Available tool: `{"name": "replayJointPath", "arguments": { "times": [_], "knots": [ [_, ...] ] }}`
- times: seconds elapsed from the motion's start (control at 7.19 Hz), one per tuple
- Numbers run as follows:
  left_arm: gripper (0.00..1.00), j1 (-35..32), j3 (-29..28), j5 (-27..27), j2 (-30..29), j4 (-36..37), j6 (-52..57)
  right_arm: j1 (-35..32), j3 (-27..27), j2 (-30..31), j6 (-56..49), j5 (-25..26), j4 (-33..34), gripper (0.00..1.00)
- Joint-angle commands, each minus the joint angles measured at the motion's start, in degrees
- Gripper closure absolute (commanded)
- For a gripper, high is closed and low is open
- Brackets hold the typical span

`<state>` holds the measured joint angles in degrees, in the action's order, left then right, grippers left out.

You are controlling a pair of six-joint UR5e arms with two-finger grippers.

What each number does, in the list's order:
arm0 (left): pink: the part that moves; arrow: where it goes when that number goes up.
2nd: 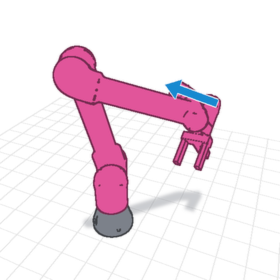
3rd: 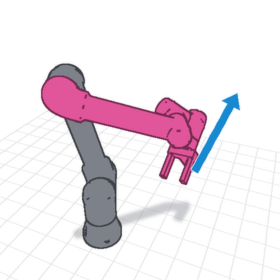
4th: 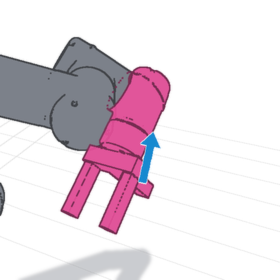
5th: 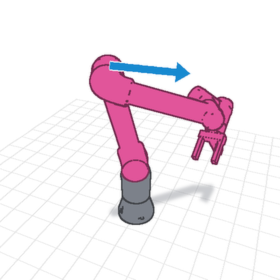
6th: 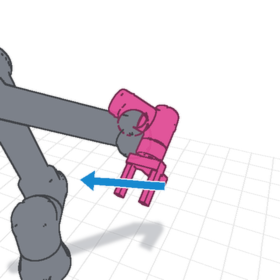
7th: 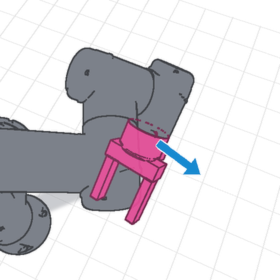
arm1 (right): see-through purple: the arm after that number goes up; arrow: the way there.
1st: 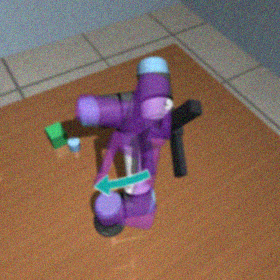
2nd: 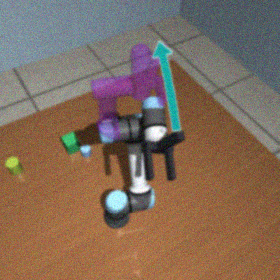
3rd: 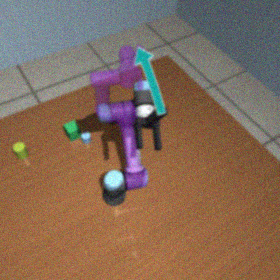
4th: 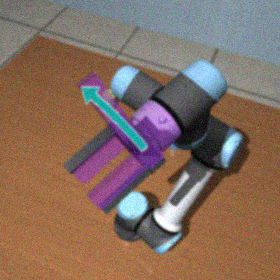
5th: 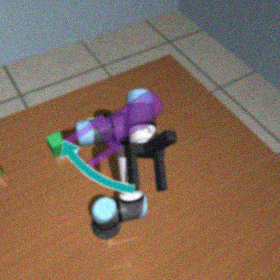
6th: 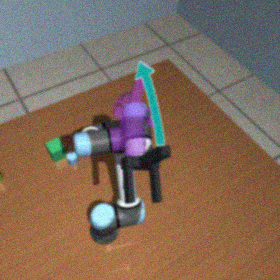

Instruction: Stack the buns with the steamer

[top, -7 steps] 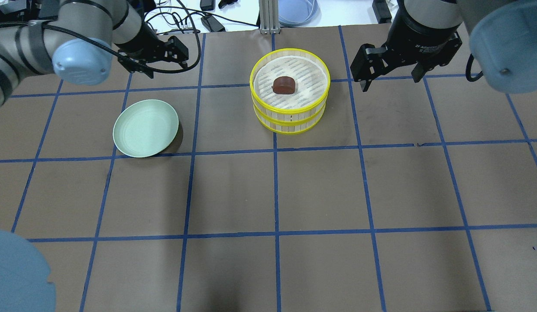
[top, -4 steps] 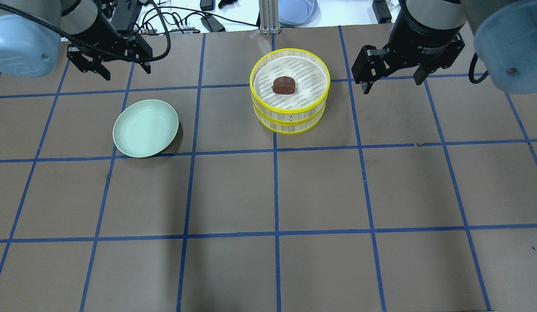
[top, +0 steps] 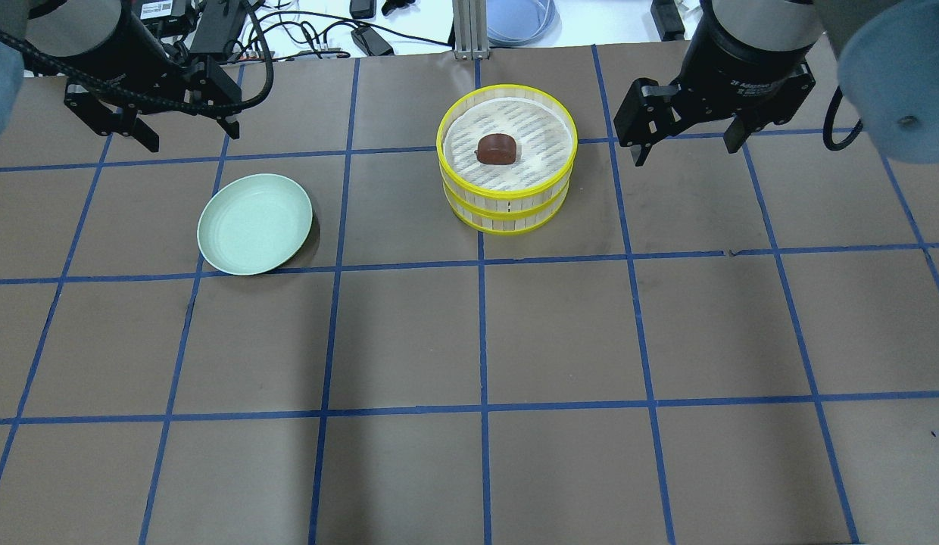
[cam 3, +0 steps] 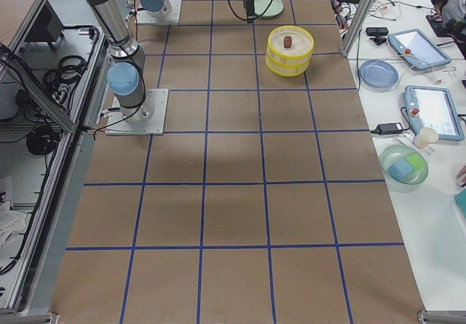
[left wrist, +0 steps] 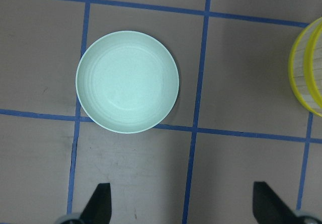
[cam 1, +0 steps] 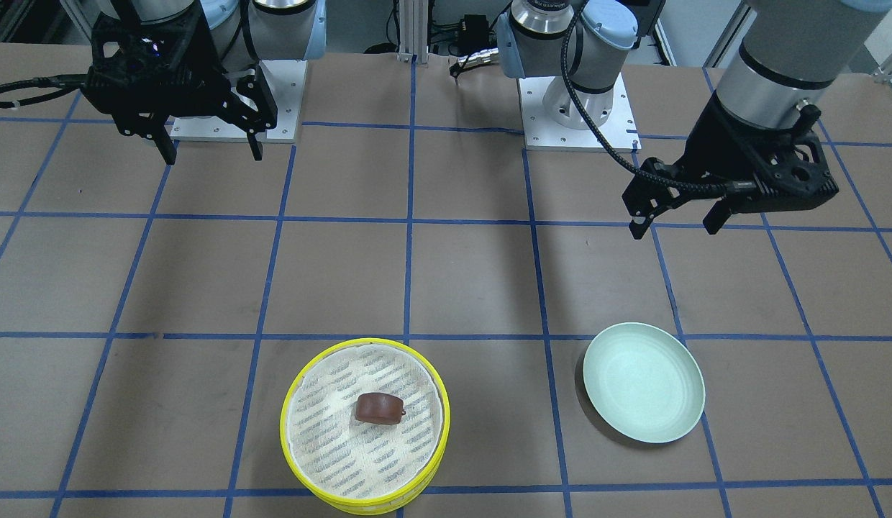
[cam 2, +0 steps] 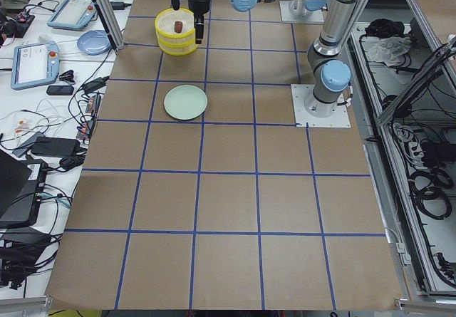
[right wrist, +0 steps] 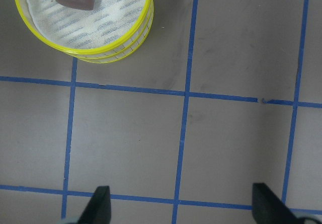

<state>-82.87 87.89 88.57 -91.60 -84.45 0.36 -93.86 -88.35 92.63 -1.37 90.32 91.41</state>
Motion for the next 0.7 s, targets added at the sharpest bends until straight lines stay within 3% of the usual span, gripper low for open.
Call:
{"name": "replayJointPath", "arguments": {
  "times": [0.0,0.56],
  "knots": [
    [0.0,-0.1,0.08,0.2,1.6,-2.65,-0.45,-0.01,-0.15,-0.08,0.5,-0.06,-0.1,0.0],
    [0.0,-2.28,2.89,0.28,1.95,-4.66,0.25,-0.1,-0.33,-0.08,0.5,-0.06,-0.01,0.0]
  ]
}}
